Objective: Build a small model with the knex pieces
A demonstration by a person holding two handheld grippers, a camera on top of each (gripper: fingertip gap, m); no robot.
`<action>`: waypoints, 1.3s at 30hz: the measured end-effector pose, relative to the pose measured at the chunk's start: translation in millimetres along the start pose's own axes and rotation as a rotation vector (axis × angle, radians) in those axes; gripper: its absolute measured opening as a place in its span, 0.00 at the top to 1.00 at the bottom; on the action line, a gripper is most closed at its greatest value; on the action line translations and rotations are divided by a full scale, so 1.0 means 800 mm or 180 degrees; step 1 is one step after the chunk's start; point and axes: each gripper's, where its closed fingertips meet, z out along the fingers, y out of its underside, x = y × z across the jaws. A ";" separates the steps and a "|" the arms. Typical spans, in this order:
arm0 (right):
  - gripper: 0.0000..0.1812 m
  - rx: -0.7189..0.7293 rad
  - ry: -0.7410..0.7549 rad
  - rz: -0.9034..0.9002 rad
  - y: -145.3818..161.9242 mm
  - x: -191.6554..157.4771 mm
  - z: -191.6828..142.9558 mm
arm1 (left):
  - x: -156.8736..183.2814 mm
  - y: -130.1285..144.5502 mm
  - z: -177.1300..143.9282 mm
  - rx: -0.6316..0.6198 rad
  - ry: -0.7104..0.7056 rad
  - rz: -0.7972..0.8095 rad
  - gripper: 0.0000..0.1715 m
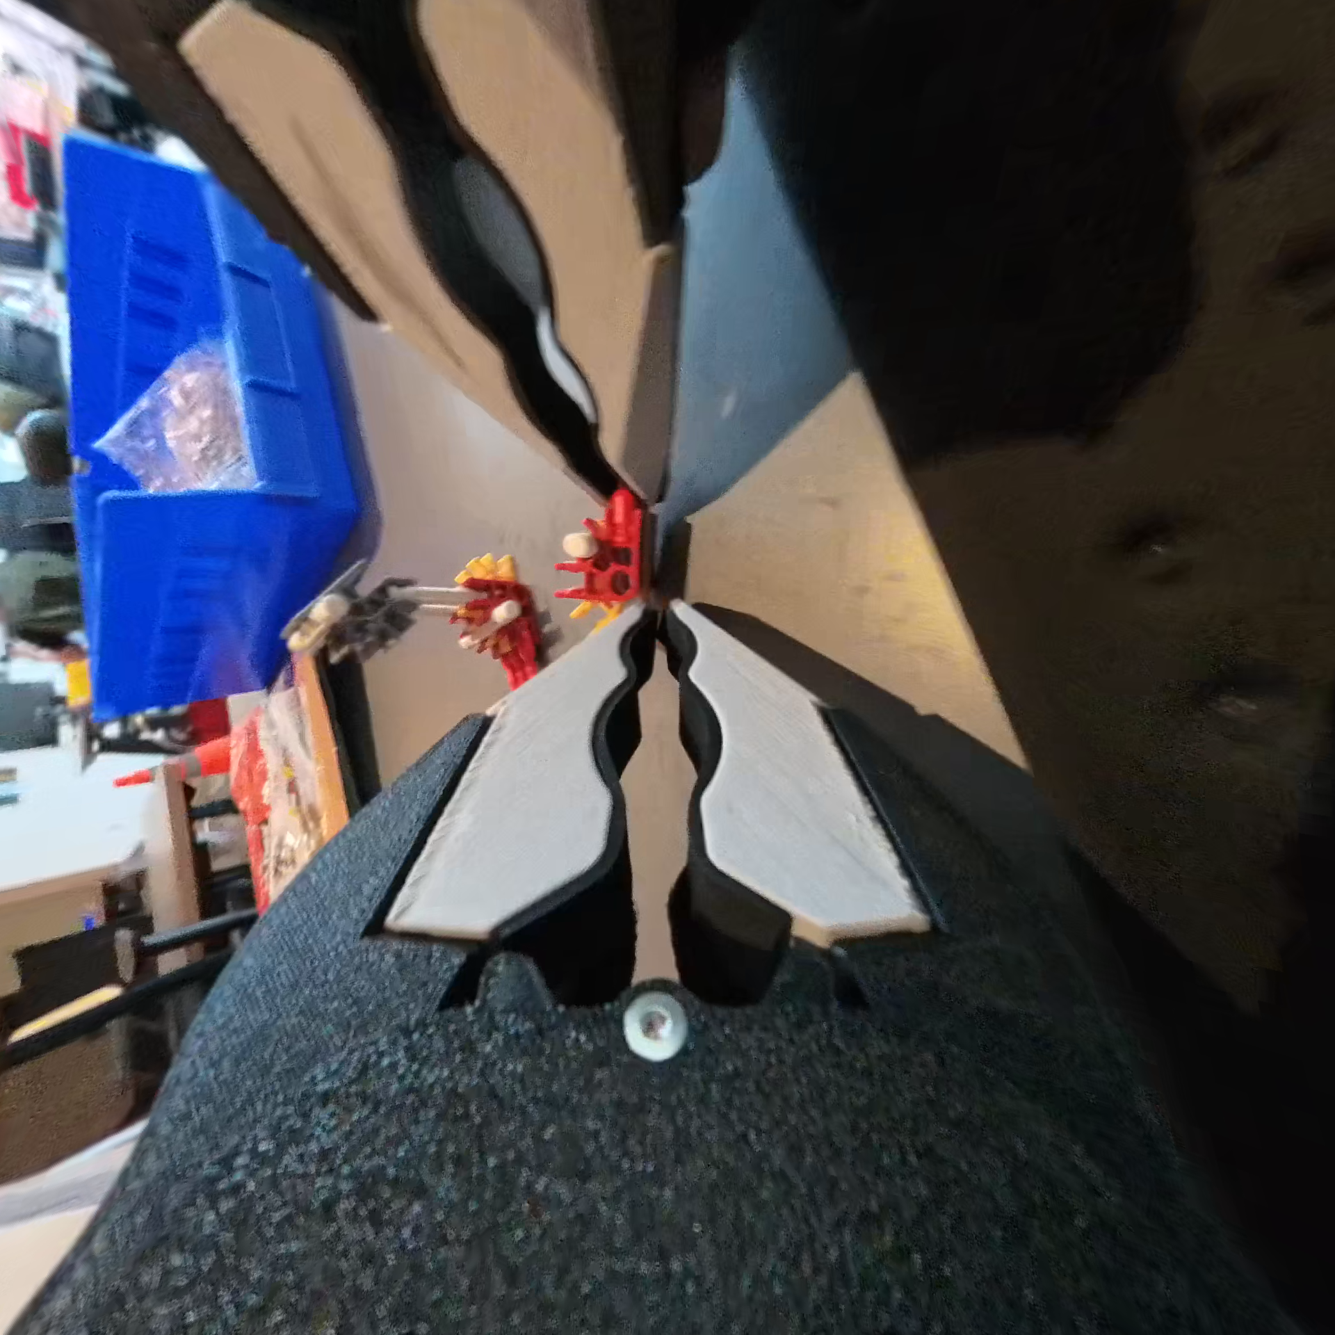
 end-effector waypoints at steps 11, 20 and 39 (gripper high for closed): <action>0.98 -0.0224 0.0813 -0.1344 -0.008 0.006 -0.006 | -0.020 0.000 -0.024 0.0537 0.0373 -0.1222 0.79; 0.97 -0.0329 0.0853 -0.1707 -0.010 -0.003 0.002 | -0.012 -0.005 -0.005 0.0519 0.0811 -0.1592 0.85; 0.85 0.0389 -0.0378 0.0166 -0.020 -0.014 -0.008 | -0.016 0.019 -0.047 0.0317 0.0592 -0.0776 0.76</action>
